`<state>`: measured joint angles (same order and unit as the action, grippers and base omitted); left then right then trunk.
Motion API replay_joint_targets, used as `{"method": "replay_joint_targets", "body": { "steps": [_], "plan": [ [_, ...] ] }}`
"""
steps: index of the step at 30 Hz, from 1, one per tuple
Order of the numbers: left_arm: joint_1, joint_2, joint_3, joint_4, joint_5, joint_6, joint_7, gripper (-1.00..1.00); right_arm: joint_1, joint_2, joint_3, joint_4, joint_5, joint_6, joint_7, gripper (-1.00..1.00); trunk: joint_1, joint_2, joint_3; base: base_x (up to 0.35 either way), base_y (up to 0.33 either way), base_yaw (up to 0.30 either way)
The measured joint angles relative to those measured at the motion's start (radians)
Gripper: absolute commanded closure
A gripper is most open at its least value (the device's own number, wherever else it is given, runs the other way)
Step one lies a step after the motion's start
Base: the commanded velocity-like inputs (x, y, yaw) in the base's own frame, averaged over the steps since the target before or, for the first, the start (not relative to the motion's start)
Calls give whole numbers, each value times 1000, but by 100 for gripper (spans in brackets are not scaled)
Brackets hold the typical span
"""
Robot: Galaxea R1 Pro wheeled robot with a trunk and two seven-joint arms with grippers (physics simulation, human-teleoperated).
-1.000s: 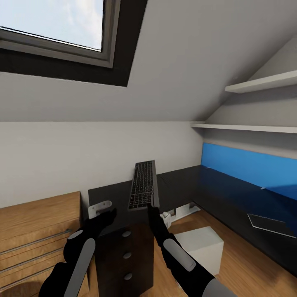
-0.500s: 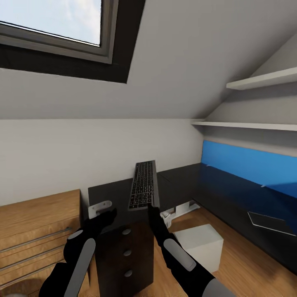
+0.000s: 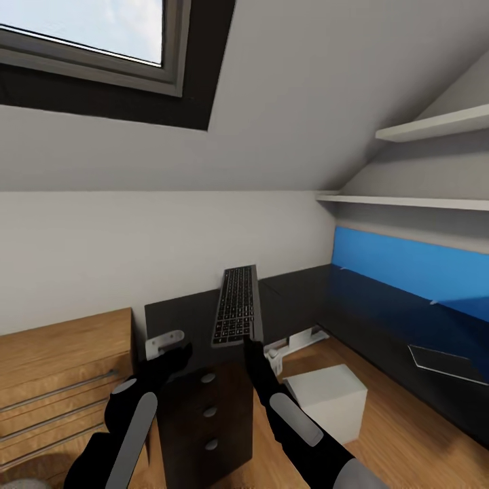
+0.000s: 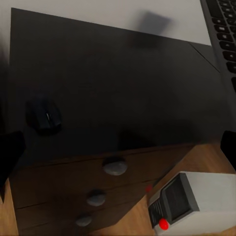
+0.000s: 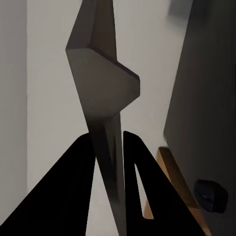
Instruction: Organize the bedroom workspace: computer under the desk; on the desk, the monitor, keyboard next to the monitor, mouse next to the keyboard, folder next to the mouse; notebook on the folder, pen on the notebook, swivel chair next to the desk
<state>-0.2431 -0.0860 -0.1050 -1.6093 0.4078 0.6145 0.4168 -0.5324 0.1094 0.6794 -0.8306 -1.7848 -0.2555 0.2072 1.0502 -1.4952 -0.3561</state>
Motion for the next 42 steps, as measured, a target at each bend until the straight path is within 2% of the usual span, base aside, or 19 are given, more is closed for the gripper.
{"method": "replay_joint_targets", "body": {
  "steps": [10,23,34,40,42],
  "plan": [
    [0,0,0,0,0,0,0,-100,0,-3,-2,0,0,1,4,100,0,0,-13,0,0,0],
    [0,0,0,0,0,0,0,-100,0,-4,-1,-1,1,0,7,100,0,0,-14,0,0,5],
    [0,3,3,-1,-1,-3,1,-100,0,-9,-4,3,0,1,4,100,0,0,-14,0,0,235],
    [0,7,12,-1,0,-6,3,-100,0,-15,-6,3,0,2,4,100,0,0,-14,0,0,223],
    [0,7,29,-1,0,-6,3,-100,0,-25,-6,3,-1,3,5,100,0,0,-14,0,0,66]
  ]
}}
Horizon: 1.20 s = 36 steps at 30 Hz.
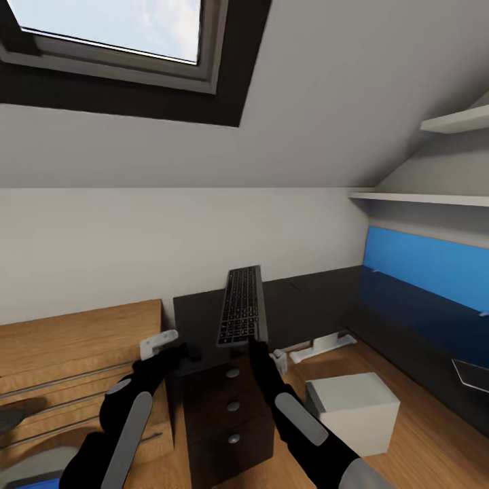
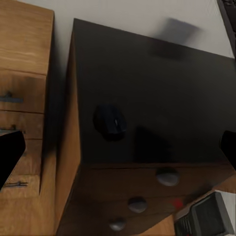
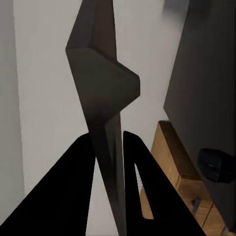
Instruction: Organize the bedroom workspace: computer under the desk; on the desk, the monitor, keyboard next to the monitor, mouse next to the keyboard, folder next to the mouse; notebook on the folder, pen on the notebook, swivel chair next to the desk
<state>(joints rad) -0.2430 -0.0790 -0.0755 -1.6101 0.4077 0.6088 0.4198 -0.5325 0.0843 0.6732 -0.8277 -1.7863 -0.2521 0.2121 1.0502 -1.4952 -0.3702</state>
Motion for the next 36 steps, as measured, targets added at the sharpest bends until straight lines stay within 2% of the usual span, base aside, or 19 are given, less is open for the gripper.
{"method": "replay_joint_targets", "body": {
  "steps": [3,7,8,11,12,14,17,19,20,26,36],
  "plan": [
    [0,-1,40,0,1,0,0,-100,0,-10,0,-1,2,0,1,100,0,0,0,0,0,29],
    [0,-3,115,0,3,0,2,-100,0,-29,-1,0,3,-1,1,100,0,0,0,0,0,9],
    [0,-3,138,0,3,0,1,-100,0,-39,-1,-2,2,-2,1,100,0,0,0,0,0,4],
    [0,-4,176,1,5,0,0,-100,0,-70,-4,-19,3,-1,-1,100,0,0,0,0,0,1],
    [0,-5,201,1,13,-1,-1,-100,0,-104,-8,-38,4,3,-2,100,0,0,0,0,0,0],
    [0,-5,216,1,29,-1,-1,-100,0,-120,-10,-42,-1,8,-4,100,0,0,0,0,0,0],
    [0,-4,255,1,97,-2,-1,-100,0,-142,-22,-45,-5,61,-5,100,0,0,0,0,0,0],
    [0,-3,265,1,123,-2,-2,-100,0,-147,-43,-44,-5,111,-6,100,0,0,0,0,0,0],
    [0,-2,269,1,136,-2,-2,-100,0,-153,-73,-43,-5,172,-6,100,0,0,0,0,0,0],
    [0,-2,273,1,149,-2,-4,-100,0,-172,-176,-27,-2,362,-5,100,0,0,0,0,0,0],
    [0,-2,272,1,152,1,-8,-100,0,-199,-197,-14,-2,543,2,100,0,0,0,0,0,0]
  ]
}}
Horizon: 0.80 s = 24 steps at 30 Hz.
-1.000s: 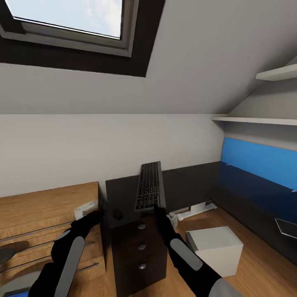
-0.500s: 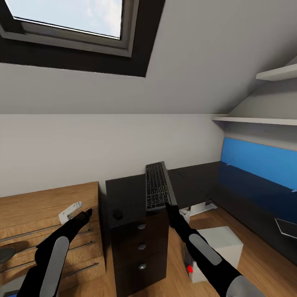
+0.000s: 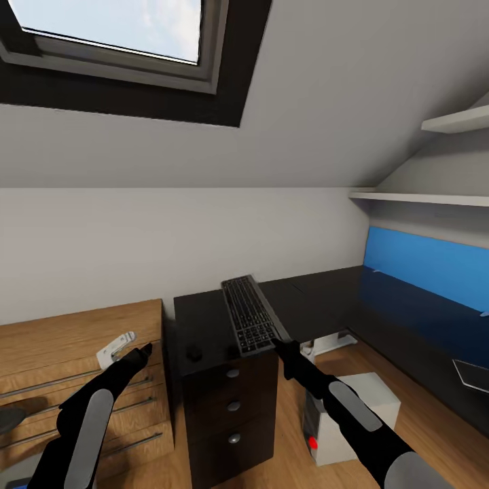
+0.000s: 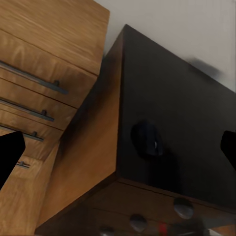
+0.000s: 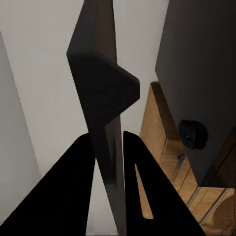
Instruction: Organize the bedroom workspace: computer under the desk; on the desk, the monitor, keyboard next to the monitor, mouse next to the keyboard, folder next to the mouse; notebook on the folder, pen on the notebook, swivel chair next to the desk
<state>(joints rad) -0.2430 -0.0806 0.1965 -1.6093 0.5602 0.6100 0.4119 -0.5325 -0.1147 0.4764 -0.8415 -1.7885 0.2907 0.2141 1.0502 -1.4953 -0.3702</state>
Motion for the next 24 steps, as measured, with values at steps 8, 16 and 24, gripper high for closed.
{"method": "replay_joint_targets", "body": {
  "steps": [8,16,24],
  "plan": [
    [0,0,-1,-1,0,0,-1,-100,0,-25,0,2,14,135,0,100,0,0,0,0,0,0],
    [0,-1,-1,-2,0,1,-1,-100,0,-40,-1,3,8,201,2,100,0,0,0,0,0,0],
    [0,-2,4,-4,2,2,1,-100,0,-49,1,2,6,204,8,100,0,0,0,0,0,0]
  ]
}}
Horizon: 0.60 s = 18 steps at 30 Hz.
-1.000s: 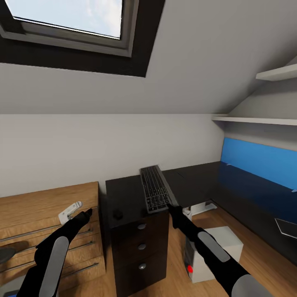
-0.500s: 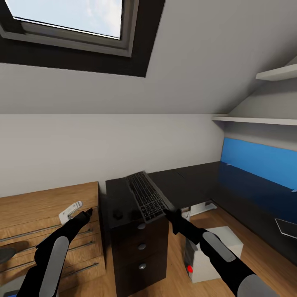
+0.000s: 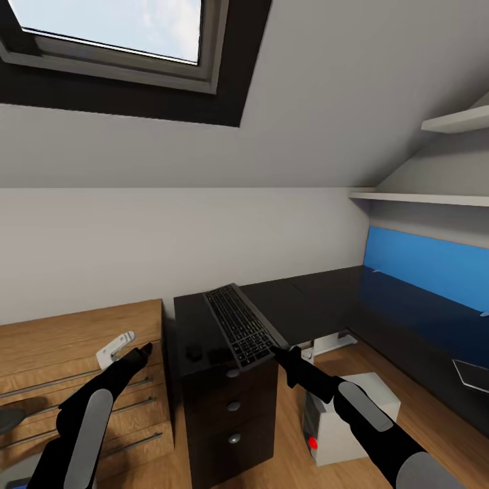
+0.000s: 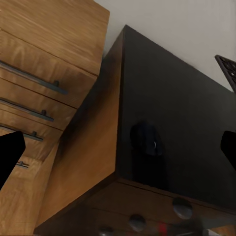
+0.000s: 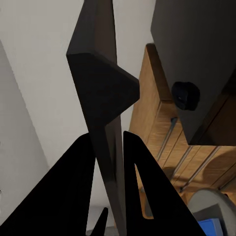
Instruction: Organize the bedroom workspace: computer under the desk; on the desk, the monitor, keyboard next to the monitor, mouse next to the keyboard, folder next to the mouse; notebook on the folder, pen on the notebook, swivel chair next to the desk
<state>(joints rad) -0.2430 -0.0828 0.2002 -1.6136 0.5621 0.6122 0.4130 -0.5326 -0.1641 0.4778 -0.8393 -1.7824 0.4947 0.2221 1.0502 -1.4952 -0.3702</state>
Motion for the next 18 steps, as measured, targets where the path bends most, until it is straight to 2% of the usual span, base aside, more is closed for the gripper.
{"method": "replay_joint_targets", "body": {
  "steps": [5,8,9,11,18],
  "plan": [
    [0,-1,2,-1,12,1,1,-100,0,-2,-1,1,-2,0,7,100,0,0,0,0,0,0],
    [0,-1,3,-2,43,2,2,-100,0,-4,-2,4,-1,0,23,100,0,0,0,0,0,0],
    [0,0,2,-2,71,3,3,-100,0,-3,-3,17,0,0,31,100,0,0,0,0,0,0],
    [0,0,2,-2,93,3,3,-100,0,-3,-3,29,-2,2,36,100,0,0,0,0,0,0],
    [0,1,0,-2,115,4,5,-100,0,-1,-3,53,1,0,43,100,4,-7,-3,0,0,0]
  ]
}}
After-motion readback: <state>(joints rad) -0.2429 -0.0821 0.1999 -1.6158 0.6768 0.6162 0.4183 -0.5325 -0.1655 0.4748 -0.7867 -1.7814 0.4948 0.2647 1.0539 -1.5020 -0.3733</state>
